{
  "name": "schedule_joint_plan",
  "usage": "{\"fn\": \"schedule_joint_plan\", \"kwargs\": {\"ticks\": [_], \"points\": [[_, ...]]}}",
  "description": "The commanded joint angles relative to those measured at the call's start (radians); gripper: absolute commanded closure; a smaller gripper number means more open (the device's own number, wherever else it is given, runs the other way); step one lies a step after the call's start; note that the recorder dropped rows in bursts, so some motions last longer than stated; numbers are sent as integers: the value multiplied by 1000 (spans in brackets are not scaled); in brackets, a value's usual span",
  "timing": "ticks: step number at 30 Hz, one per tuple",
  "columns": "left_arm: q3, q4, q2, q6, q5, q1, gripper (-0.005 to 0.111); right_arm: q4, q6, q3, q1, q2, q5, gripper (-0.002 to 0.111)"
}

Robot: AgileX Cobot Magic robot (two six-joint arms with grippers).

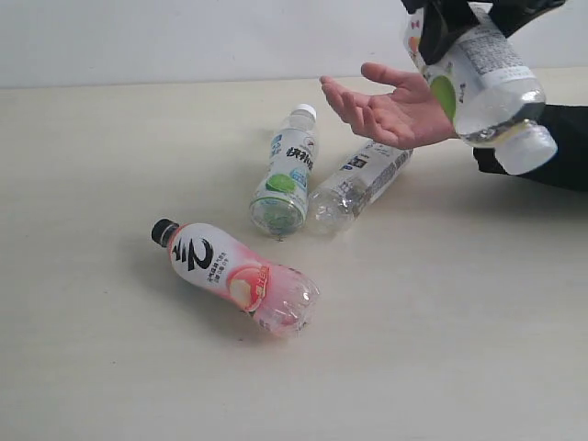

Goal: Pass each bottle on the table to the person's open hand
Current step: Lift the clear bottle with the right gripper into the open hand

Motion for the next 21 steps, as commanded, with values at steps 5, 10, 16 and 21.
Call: {"fn": "schedule_joint_plan", "kwargs": {"ticks": [5,10,16,21], "points": [[3,3,-5,-4,-7,-1,104,20,-53,-258,-6,248,9,108],[3,3,-5,-7,-7,-1,104,18,-53,-370,-6,378,9,108],[3,3,-5,-3,-7,-1,104,-11,-53,-392,-6,460,9,108],[3,3,-5,-6,-7,-1,104,-7,-53,-392,-6,474,9,108]]}}
